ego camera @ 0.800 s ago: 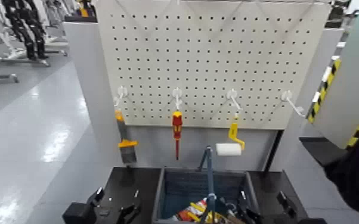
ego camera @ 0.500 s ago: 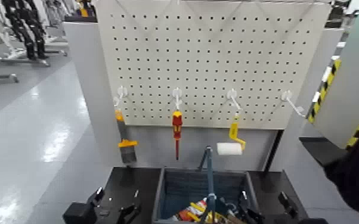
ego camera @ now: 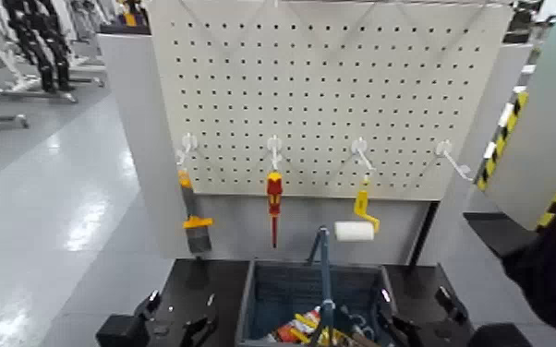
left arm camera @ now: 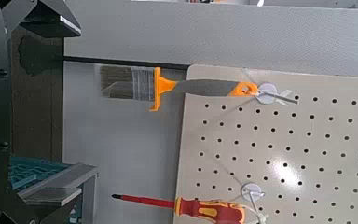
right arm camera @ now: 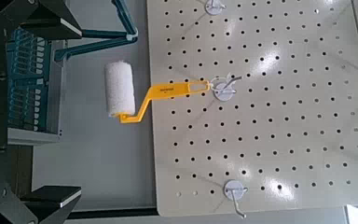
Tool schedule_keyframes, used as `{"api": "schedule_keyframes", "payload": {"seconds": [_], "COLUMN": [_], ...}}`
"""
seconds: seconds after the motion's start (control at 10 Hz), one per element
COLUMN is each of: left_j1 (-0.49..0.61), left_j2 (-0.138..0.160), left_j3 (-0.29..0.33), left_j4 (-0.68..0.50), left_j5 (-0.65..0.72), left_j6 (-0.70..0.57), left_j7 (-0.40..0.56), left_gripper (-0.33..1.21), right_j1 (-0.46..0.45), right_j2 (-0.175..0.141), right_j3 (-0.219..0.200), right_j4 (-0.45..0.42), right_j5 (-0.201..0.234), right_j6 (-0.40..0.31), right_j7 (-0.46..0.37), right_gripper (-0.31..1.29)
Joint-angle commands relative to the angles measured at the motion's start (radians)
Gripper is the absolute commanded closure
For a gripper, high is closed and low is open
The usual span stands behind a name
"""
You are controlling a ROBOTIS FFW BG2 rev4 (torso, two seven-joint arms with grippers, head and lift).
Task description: Put the yellow roller into the crate.
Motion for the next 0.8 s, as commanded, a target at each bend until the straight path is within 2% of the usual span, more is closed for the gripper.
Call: {"api": "schedule_keyframes", "payload": {"seconds": [0.1, 0.4, 0.7, 0.8], "left_j1": [0.0, 0.0, -0.002, -0.003], "left_j2": [0.0, 0.002, 0.002, 0.002], "left_j3": [0.0, -0.001, -0.003, -0.003], "left_j4": [0.0, 0.0, 0.0, 0.0], "left_j5": [0.002, 0.007, 0.007, 0.007], "left_j6": [-0.002, -0.002, -0.001, -0.001], "left_j7": [0.0, 0.0, 0.0, -0.002], "left_gripper": [0.11, 0.11, 0.11, 0.11], "right_j1": [-0.067, -0.165, -0.248, -0.271], "right_j2": [0.002, -0.044, -0.11, -0.13], "right_j3": [-0.072, -0.106, -0.115, -0.115], "right_j4": [-0.006, -0.004, 0.019, 0.023], "right_j5": [-0.008, -0.025, -0.068, -0.068], "right_j6": [0.114, 0.26, 0.329, 0.355], "right_j7": [0.155, 0.304, 0.388, 0.413], "right_gripper": [0.13, 0.13, 0.13, 0.13]}}
